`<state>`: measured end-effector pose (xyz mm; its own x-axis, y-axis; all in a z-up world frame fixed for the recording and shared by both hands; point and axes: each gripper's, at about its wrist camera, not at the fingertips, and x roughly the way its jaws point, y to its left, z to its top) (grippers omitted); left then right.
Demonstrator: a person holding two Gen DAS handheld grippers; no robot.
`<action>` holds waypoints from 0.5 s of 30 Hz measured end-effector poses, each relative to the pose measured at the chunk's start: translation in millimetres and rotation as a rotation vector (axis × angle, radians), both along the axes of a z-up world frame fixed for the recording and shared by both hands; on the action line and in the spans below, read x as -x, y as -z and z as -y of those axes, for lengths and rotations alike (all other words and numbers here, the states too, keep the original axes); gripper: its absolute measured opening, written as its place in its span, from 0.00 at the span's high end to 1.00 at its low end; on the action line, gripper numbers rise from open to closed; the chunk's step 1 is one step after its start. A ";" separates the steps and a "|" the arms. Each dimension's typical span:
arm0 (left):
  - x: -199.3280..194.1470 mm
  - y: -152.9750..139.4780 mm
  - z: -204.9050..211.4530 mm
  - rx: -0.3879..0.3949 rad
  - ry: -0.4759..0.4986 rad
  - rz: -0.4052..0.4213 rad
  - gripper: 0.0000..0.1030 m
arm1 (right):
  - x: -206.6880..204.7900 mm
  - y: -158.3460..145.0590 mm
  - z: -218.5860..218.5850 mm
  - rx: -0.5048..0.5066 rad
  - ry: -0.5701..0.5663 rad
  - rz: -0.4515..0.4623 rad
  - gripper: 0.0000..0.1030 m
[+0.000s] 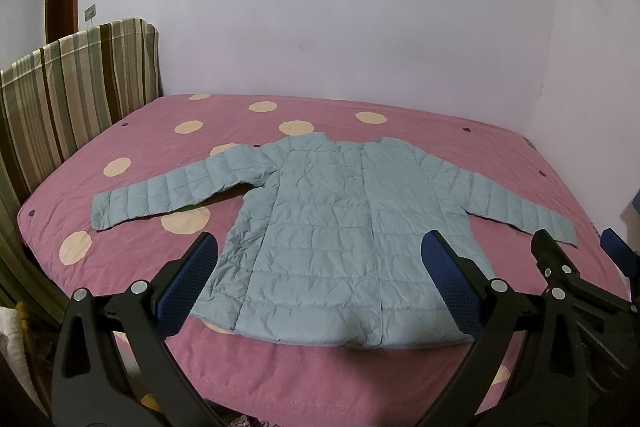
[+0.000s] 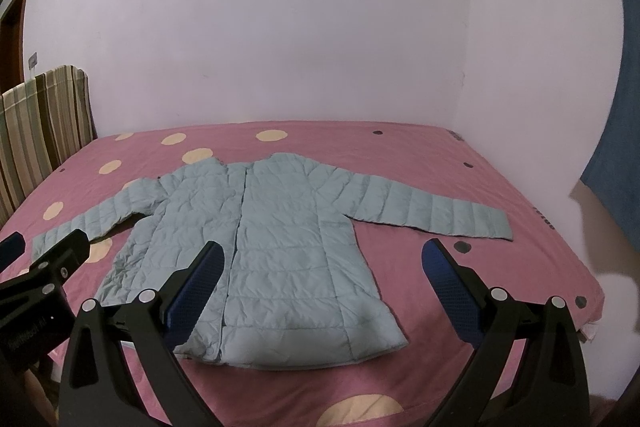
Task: Fold large clothes
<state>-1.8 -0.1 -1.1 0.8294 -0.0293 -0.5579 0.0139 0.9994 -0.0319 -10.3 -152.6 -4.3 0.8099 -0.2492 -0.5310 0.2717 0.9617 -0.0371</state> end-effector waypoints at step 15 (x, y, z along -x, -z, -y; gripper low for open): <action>4.5 1.7 -7.0 -0.004 -0.007 -0.009 0.02 | -0.2 1.2 -0.1 -0.003 -0.019 -0.006 0.05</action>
